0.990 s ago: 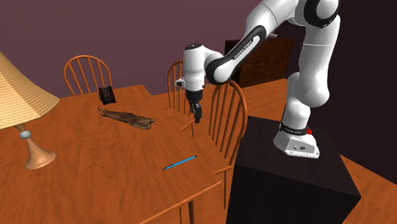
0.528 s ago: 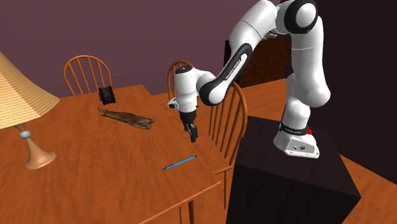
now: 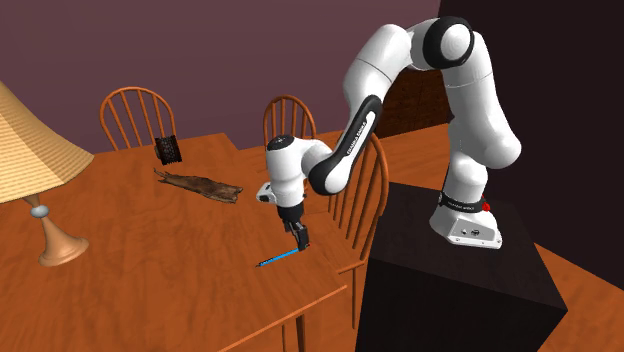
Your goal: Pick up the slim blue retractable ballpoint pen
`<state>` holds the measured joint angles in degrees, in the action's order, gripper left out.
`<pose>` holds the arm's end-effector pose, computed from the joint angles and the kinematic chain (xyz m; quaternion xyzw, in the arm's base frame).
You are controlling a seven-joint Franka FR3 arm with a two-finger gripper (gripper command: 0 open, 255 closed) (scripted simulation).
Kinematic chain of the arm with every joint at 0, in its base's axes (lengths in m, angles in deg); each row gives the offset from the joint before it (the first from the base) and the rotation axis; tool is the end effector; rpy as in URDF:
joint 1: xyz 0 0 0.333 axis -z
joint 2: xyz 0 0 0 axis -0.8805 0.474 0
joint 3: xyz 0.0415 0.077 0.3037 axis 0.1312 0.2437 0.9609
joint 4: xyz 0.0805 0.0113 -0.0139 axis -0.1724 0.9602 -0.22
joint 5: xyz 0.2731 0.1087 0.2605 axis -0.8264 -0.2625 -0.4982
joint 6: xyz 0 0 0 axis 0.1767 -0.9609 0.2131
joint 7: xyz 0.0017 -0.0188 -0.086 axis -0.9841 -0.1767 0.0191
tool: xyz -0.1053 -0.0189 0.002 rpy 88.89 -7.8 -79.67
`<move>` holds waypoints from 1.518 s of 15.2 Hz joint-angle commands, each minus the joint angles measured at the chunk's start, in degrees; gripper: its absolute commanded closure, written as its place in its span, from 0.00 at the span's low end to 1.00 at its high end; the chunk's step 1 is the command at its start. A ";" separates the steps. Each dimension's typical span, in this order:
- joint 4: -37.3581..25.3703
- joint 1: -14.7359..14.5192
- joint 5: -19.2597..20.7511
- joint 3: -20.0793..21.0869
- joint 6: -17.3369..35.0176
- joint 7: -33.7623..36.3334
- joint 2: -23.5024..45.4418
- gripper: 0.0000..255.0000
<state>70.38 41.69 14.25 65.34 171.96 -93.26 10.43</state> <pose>0.4832 0.3107 0.1961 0.9036 0.4256 -0.0372 0.0319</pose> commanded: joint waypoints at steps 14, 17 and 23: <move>-0.48 -0.75 1.45 -0.98 3.10 1.05 3.67 1.00; -0.47 -0.64 1.20 -0.79 2.52 0.87 3.08 1.00; 0.04 0.13 -0.33 0.29 -0.78 -0.29 -0.83 1.00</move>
<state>70.30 41.65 14.18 65.48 171.71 -93.30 10.25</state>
